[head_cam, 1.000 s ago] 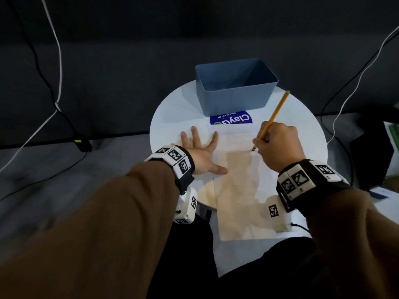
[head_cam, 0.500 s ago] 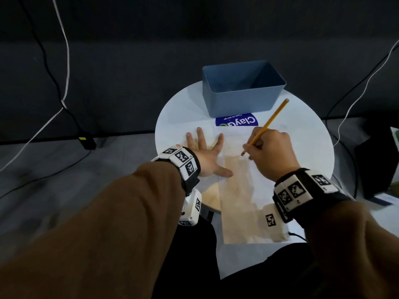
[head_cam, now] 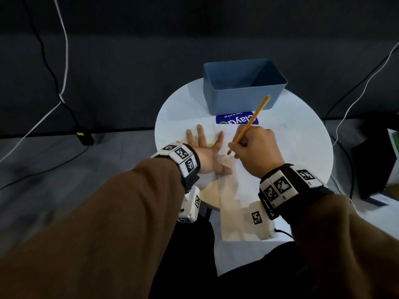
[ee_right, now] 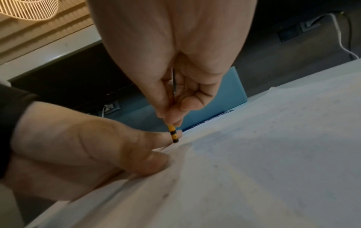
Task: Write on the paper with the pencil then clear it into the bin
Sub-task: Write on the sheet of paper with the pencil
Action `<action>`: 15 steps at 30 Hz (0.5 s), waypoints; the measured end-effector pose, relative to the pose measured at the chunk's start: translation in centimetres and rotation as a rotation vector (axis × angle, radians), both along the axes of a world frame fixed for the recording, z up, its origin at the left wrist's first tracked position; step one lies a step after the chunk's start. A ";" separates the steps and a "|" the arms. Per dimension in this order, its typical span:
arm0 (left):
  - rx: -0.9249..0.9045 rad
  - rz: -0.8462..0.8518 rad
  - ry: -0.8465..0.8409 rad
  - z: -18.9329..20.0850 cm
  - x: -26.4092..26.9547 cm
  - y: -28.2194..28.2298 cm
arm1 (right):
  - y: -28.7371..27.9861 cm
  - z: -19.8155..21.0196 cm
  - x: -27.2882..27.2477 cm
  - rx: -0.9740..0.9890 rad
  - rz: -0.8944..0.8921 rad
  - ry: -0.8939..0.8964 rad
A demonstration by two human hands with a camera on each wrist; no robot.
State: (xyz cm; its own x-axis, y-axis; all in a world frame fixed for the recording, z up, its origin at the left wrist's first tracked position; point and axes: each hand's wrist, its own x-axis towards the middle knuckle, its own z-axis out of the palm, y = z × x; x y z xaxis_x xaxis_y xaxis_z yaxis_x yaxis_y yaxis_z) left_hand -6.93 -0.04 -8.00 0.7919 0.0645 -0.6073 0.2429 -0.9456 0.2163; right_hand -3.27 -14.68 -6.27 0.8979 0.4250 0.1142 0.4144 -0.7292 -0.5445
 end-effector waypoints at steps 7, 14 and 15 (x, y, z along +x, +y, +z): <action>-0.046 0.004 -0.003 0.2 -0.2 0.4 | -2.1 0.4 1.5 -0.084 -0.167 0.015; -0.003 -0.001 -0.002 0.4 -0.2 -0.1 | 0.1 -0.1 -0.3 -0.040 -0.024 0.024; -0.012 -0.001 0.002 0.3 -0.2 -0.1 | -0.3 -0.2 0.1 -0.040 -0.052 0.025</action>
State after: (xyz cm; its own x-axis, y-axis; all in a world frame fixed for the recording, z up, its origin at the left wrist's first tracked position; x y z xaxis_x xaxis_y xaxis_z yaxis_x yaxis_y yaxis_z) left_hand -7.13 -0.10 -7.65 0.7910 0.0562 -0.6093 0.2424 -0.9431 0.2277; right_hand -3.21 -15.00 -6.44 0.9211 0.3819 0.0750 0.3623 -0.7708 -0.5240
